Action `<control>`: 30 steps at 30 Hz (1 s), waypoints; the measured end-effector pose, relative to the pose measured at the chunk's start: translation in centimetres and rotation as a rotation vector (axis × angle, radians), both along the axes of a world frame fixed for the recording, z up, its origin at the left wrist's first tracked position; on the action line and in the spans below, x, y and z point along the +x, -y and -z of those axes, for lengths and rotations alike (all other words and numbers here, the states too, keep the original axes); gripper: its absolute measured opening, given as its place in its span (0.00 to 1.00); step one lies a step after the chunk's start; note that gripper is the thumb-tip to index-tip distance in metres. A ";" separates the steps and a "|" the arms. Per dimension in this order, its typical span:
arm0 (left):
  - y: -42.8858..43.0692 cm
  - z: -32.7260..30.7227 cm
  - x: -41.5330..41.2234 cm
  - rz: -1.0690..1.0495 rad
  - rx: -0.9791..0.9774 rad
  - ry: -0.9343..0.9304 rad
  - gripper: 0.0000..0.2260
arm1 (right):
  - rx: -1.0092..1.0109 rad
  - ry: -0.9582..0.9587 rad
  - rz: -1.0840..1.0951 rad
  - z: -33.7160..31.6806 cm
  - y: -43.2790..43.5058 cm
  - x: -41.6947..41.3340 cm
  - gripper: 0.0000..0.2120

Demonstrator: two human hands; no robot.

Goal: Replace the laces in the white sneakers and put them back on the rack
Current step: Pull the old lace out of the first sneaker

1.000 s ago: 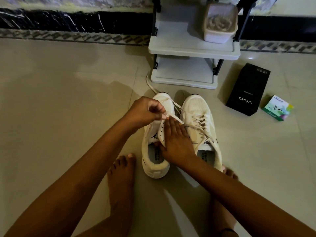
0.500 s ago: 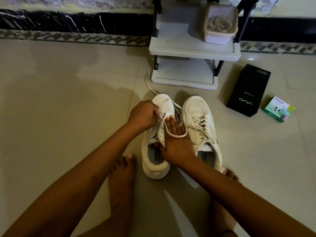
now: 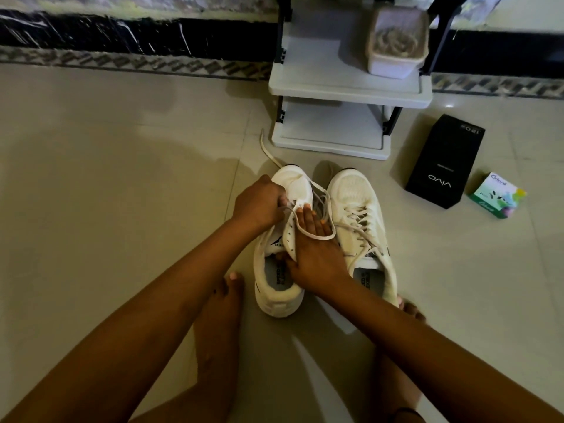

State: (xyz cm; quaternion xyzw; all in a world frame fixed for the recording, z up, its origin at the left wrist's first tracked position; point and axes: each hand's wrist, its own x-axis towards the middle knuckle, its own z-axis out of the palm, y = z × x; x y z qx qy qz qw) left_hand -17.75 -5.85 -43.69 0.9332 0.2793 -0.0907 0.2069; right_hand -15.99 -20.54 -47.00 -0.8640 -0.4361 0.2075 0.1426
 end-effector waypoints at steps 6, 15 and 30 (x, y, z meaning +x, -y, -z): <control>0.4 -0.6 0.0 0.001 0.010 0.046 0.07 | -0.005 0.012 -0.002 -0.1 0.0 -0.1 0.42; 1.0 -5.0 0.6 -0.092 -0.398 0.419 0.09 | -0.063 -0.019 -0.002 -0.9 0.3 0.2 0.42; 0.6 -0.5 0.2 0.066 0.075 -0.021 0.09 | -0.117 -0.028 -0.006 -0.8 0.1 0.1 0.40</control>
